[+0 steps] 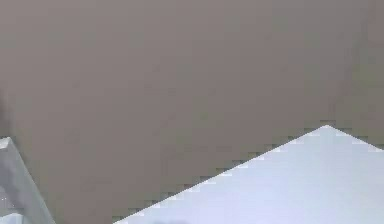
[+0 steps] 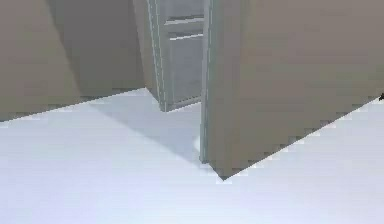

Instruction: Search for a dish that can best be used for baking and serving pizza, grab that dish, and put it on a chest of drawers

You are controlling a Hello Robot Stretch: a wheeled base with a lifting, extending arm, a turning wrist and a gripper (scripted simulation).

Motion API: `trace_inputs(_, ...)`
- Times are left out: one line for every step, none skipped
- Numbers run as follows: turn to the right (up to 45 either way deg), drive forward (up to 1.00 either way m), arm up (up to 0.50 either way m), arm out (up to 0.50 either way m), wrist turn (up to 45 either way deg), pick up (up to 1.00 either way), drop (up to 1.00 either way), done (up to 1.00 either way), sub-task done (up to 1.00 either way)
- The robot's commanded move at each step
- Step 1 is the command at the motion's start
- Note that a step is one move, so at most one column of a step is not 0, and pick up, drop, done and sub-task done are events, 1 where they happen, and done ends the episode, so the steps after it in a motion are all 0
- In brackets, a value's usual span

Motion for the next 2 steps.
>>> trace_inputs(45.0, 0.0, 0.0, 0.0, 0.0, 0.0, 0.0, 0.0, 0.0)
trace_inputs(12.0, 0.0, 0.0, 0.0, 0.0, 0.0, 0.0, 0.0, 0.0)
